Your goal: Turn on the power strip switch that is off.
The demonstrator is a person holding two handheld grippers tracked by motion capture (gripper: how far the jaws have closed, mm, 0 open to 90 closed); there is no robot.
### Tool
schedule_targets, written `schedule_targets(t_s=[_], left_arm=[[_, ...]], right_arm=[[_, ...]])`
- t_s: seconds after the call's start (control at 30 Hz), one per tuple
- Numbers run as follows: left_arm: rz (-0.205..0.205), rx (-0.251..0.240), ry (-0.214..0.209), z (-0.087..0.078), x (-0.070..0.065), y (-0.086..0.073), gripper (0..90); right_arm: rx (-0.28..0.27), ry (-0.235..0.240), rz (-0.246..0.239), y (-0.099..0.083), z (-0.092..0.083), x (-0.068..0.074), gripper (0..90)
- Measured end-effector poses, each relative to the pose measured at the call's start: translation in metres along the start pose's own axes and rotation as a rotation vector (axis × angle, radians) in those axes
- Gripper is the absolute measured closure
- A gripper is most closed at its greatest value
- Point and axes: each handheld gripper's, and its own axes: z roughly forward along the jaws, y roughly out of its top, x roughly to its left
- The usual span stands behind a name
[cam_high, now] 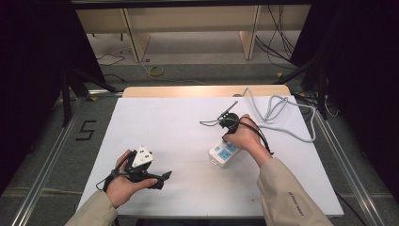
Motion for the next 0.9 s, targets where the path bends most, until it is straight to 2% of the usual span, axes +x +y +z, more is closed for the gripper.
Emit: schedule_targets(t_s=[0.27, 0.37, 0.77, 0.9], left_arm=[[-0.001, 0.0, -0.001, 0.001, 0.0, 0.0, 1.6], [-0.001, -0.002, -0.001, 0.0, 0.0, 0.0, 1.6], [-0.001, -0.001, 0.0, 0.0, 0.0, 0.0, 1.6], [-0.004, -0.002, 0.001, 0.0, 0.0, 0.0, 1.8]], right_arm=[[-0.018, -0.023, -0.01, 0.0, -0.001, 0.003, 90.0], [-0.023, -0.018, -0.01, -0.001, -0.001, 0.003, 90.0], [-0.08, -0.016, -0.003, -0.008, -0.011, 0.0, 90.0], [-0.118, -0.019, 0.001, -0.012, -0.014, -0.002, 90.0]])
